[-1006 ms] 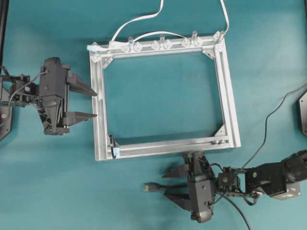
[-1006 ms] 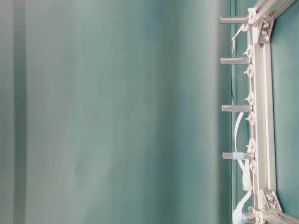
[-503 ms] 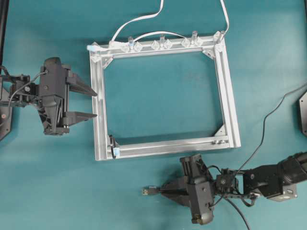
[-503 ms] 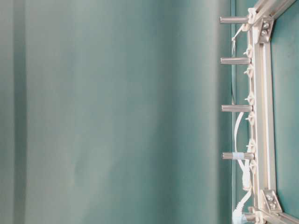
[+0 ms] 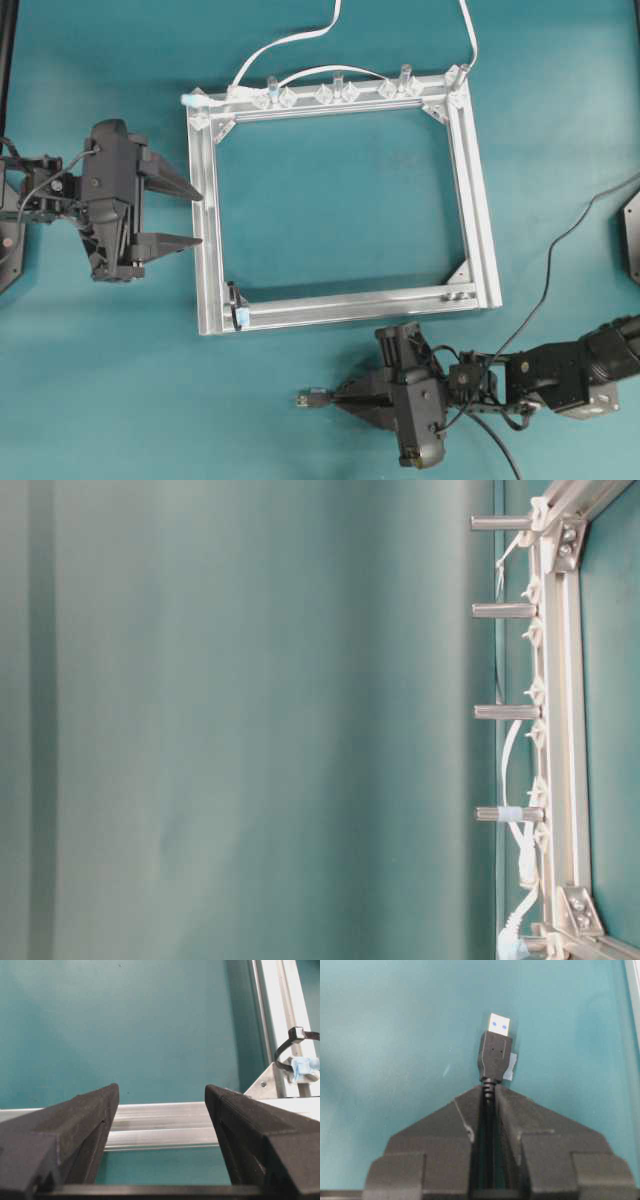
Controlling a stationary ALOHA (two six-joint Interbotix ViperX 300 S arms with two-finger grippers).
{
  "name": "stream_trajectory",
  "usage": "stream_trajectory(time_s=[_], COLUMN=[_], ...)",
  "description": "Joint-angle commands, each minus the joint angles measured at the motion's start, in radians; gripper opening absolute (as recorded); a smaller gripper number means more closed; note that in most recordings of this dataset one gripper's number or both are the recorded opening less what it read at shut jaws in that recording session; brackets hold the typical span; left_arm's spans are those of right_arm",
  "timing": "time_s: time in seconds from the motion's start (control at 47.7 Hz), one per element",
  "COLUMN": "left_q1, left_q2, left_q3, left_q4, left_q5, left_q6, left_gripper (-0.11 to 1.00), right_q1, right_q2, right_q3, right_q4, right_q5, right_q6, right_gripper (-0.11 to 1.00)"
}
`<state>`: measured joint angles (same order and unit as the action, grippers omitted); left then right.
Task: Insert the wire through the string loop located on the left side.
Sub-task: 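Grasp the black USB cable behind its plug with the right gripper, then lift the USB cable and carry it toward the zip-tie loop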
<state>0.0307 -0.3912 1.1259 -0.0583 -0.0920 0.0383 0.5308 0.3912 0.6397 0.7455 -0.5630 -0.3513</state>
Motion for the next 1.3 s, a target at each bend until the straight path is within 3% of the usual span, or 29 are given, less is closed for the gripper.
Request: stream_trajectory(time_s=[0.0, 0.377, 0.839, 1.279], left_q1=[-0.005, -0.005, -0.003, -0.005], left_q2=[-0.008, -0.009, -0.009, -0.009], left_q3=[-0.018, -0.021, -0.026, -0.031], left_q4=[-0.002, -0.002, -0.002, -0.002], left_q5=[-0.003, -0.003, -0.003, -0.003], left_q6=[-0.008, -0.008, -0.009, -0.021], left_gripper=[0.77, 0.77, 0.77, 0.77], right_q1=[-0.006, -0.018, -0.069, -0.077], right_q2=[-0.035, -0.127, -0.252, -0.268], right_q3=[-0.009, -0.005, -0.005, -0.003], right_q4=[0.003, 0.003, 0.003, 0.003], right_q5=[0.002, 0.021, 0.137, 0.156], right_q6=[-0.002, -0.025, -0.153, -0.163], right_gripper=[0.1, 0.1, 0.1, 0.1])
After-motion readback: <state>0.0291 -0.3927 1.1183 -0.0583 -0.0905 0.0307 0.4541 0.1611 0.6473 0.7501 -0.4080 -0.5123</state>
